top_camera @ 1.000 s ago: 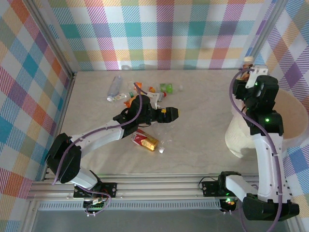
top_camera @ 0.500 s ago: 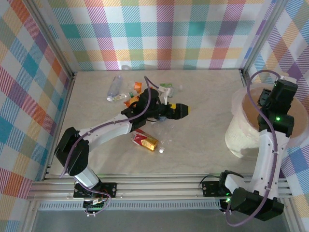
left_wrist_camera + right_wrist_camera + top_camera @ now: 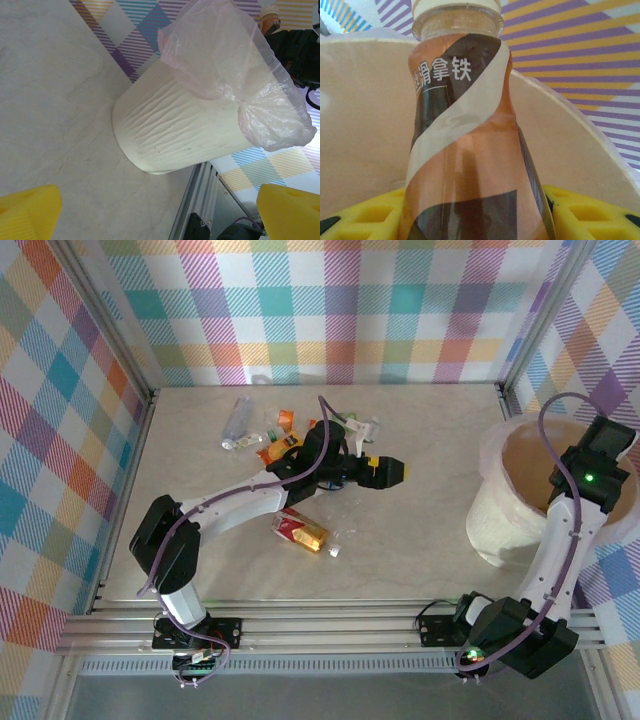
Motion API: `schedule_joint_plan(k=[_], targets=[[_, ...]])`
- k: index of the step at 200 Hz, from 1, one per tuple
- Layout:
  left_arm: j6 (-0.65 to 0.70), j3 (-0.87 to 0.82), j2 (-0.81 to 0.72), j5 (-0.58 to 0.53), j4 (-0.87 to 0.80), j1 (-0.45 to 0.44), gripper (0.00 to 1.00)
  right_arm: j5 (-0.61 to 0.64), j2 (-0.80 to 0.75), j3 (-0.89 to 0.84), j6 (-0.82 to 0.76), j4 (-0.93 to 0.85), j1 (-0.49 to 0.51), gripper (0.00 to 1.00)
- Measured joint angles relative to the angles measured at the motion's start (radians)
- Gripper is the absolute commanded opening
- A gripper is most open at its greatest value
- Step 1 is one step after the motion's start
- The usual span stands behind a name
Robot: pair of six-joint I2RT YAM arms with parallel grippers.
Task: Put the plastic bottles in the bin
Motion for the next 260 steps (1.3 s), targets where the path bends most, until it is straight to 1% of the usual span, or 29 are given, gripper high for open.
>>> schedule_joint_plan(k=[62, 138, 181, 206, 260], targets=[[0.026, 0.000, 0.000, -0.001, -0.034, 0.000, 1.00, 0.045, -0.001, -0.053, 0.068, 0.000, -0.023, 0.61], [0.044, -0.005, -0.001, -0.035, -0.048, 0.000, 1.00, 0.085, -0.024, -0.072, 0.112, 0.000, -0.025, 0.76], [0.044, -0.015, -0.003, -0.058, -0.047, 0.000, 1.00, 0.076, -0.051, -0.072, 0.113, 0.001, -0.027, 0.78], [0.044, -0.029, -0.014, -0.085, -0.047, 0.000, 1.00, 0.002, -0.076, -0.072, 0.112, 0.001, -0.027, 0.82], [0.026, -0.073, -0.043, -0.175, -0.049, 0.000, 1.00, -0.307, -0.113, -0.032, 0.111, -0.004, -0.019, 0.87]])
